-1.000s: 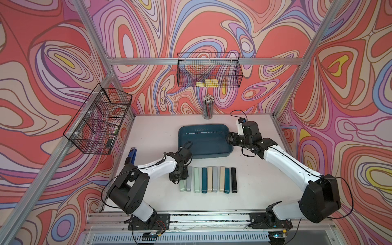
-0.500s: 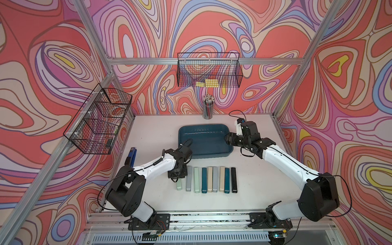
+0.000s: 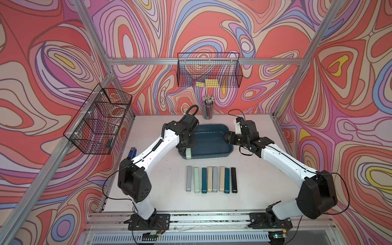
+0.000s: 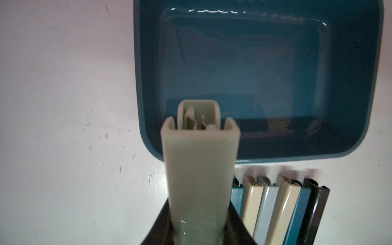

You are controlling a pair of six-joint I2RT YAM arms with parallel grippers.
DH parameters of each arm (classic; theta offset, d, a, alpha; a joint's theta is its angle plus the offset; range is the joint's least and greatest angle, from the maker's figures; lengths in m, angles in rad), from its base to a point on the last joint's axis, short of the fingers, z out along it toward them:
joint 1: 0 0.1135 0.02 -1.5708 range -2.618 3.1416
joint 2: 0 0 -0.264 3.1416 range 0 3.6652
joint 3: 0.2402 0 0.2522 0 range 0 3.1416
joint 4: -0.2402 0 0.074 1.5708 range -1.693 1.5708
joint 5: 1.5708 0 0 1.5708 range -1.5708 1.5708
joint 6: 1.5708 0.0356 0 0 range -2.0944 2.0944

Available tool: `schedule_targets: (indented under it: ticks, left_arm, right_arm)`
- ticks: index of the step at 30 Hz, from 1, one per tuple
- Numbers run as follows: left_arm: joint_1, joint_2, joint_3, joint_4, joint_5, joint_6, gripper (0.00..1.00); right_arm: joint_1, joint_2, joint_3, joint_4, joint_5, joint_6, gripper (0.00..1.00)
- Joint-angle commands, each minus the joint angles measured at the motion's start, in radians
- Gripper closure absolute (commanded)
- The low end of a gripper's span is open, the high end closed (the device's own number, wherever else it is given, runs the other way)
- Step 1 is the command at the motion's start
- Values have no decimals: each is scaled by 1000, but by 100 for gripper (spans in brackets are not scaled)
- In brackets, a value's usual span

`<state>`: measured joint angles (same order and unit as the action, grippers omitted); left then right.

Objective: Put the pruning pliers into the storage box
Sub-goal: Pick up the pruning pliers from the center of the board, then place the pruning pliers in the storage box.

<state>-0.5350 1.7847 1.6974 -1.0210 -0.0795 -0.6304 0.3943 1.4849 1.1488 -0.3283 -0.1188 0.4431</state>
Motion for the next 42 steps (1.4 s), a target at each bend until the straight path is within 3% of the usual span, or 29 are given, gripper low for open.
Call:
schedule_targets:
  ticks: [1, 8, 19, 42]
  left_arm:
    - [30, 132, 111, -47, -10, 64, 82]
    - [88, 357, 339, -83, 1, 139, 81]
    - [133, 535, 437, -77, 33, 184, 81]
    - [136, 600, 370, -23, -19, 213, 78]
  right_arm:
    - [8, 35, 42, 12, 15, -39, 40]
    - [8, 122, 71, 30, -22, -67, 40]
    - [8, 253, 40, 44, -54, -39, 44]
    - [83, 255, -86, 24, -35, 136, 47]
